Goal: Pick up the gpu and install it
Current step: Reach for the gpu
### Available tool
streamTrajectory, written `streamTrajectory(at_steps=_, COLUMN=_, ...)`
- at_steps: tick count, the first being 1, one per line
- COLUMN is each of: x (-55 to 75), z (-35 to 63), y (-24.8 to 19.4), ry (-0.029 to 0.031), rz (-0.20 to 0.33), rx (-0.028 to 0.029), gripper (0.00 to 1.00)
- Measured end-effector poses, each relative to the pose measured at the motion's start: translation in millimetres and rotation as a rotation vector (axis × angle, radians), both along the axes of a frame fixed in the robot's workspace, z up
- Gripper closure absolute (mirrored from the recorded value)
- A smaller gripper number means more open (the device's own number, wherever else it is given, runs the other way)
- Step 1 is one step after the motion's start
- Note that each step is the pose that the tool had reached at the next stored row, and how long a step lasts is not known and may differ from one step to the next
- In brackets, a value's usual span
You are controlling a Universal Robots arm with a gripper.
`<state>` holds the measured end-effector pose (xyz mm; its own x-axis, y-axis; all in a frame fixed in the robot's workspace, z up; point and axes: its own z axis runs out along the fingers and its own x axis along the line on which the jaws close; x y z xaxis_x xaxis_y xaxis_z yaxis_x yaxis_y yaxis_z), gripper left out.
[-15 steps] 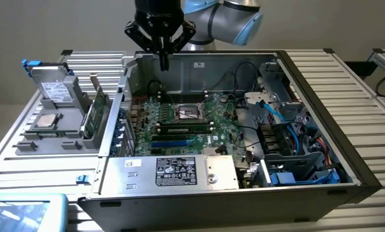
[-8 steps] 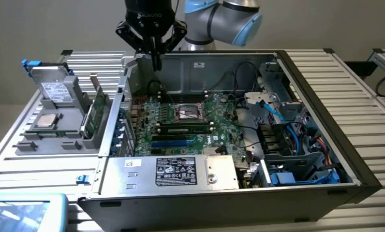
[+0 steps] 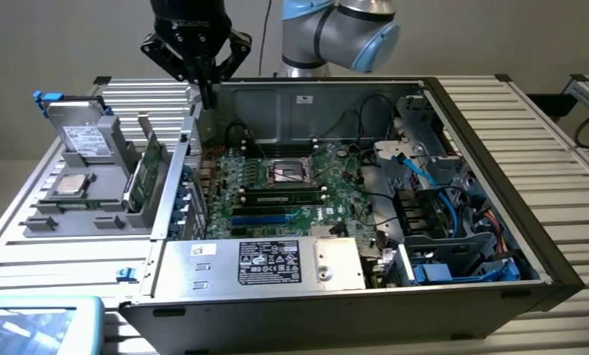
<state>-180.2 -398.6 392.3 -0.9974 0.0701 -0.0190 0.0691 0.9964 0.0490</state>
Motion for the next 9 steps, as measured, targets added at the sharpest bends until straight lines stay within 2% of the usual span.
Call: streamTrajectory(at_steps=9, x=-41.1, z=-6.0, y=0.0, ry=0.0000, rz=0.000, rx=0.0007, gripper=0.88)
